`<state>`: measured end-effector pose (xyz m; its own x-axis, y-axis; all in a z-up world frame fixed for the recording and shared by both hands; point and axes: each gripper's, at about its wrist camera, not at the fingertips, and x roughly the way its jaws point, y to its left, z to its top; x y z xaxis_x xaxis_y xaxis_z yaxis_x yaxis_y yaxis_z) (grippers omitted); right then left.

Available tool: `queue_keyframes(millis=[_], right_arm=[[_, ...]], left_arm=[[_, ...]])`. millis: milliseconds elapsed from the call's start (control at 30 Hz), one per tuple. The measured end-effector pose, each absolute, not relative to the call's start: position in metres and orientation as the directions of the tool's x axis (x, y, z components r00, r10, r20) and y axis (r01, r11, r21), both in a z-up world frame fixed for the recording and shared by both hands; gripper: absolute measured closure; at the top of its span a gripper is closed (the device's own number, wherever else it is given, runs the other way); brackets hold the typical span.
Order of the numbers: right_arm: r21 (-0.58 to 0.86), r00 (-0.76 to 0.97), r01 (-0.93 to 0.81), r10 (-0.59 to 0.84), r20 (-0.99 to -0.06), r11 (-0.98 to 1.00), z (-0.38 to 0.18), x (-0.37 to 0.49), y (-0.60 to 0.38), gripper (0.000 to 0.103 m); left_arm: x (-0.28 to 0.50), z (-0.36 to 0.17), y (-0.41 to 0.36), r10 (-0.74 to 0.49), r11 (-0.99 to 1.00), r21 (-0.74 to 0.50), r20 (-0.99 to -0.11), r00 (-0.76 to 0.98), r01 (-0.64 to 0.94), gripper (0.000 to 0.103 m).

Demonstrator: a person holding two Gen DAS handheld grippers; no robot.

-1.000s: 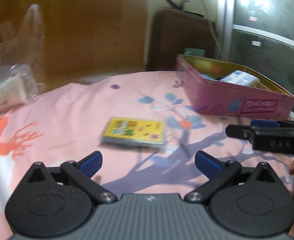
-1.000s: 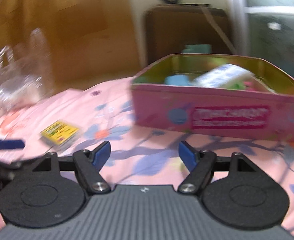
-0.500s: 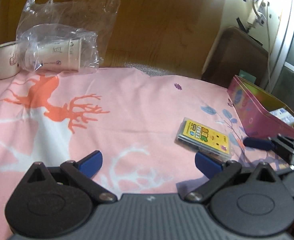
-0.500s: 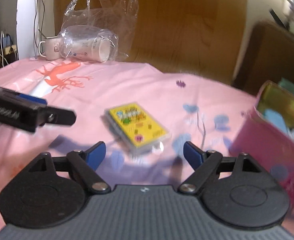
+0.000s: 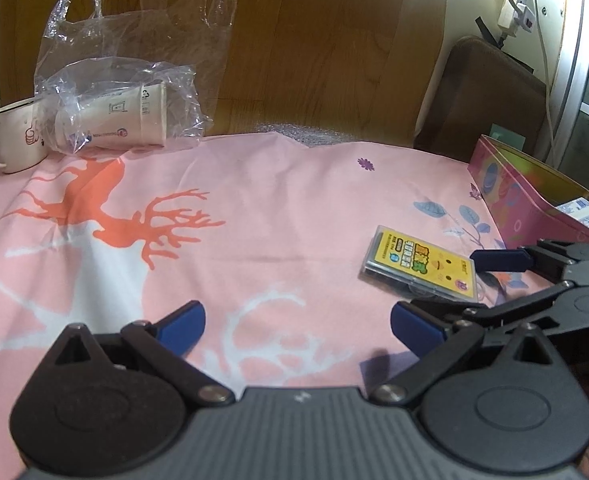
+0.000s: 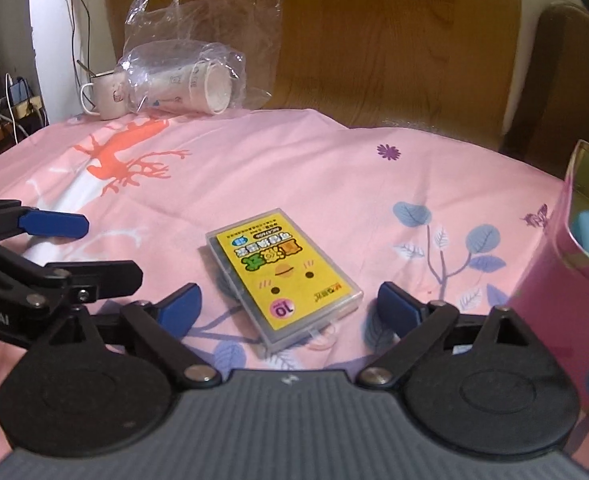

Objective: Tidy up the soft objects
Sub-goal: 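Grasp the yellow card pack with the right gripper and lift it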

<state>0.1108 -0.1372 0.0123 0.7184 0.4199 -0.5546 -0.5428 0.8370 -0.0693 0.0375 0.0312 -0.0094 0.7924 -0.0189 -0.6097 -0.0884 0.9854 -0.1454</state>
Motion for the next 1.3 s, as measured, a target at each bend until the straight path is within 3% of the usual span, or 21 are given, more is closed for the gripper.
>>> queue_keyframes(millis=[500,700,833,1033,1300], right_arm=[[-0.068,0.713,-0.559,0.437,-0.549,0.826,0.013,0.114,-0.141,0.008],[-0.078,0.712,-0.579,0.457,-0.534,0.811,0.013,0.109,-0.14,0.021],[-0.089,0.709,-0.601,0.478,-0.519,0.794,0.014,0.103,-0.14,0.039],[-0.097,0.719,-0.591,0.469,-0.513,0.801,0.013,0.097,-0.14,0.04],[-0.043,0.715,-0.575,0.476,-0.512,0.817,0.012,0.085,-0.147,0.04]], left_arm=[[0.038,-0.01,0.03,-0.007,0.987,-0.132,-0.614,0.789,-0.094,0.0],[0.038,-0.01,0.03,-0.007,0.987,-0.131,-0.614,0.789,-0.094,0.0],[0.038,-0.01,0.029,-0.002,0.987,-0.126,-0.616,0.788,-0.097,0.0],[0.038,-0.009,0.032,-0.015,0.984,-0.15,-0.611,0.791,-0.097,0.0],[0.032,-0.007,0.052,-0.105,0.95,-0.302,-0.562,0.82,-0.085,0.0]])
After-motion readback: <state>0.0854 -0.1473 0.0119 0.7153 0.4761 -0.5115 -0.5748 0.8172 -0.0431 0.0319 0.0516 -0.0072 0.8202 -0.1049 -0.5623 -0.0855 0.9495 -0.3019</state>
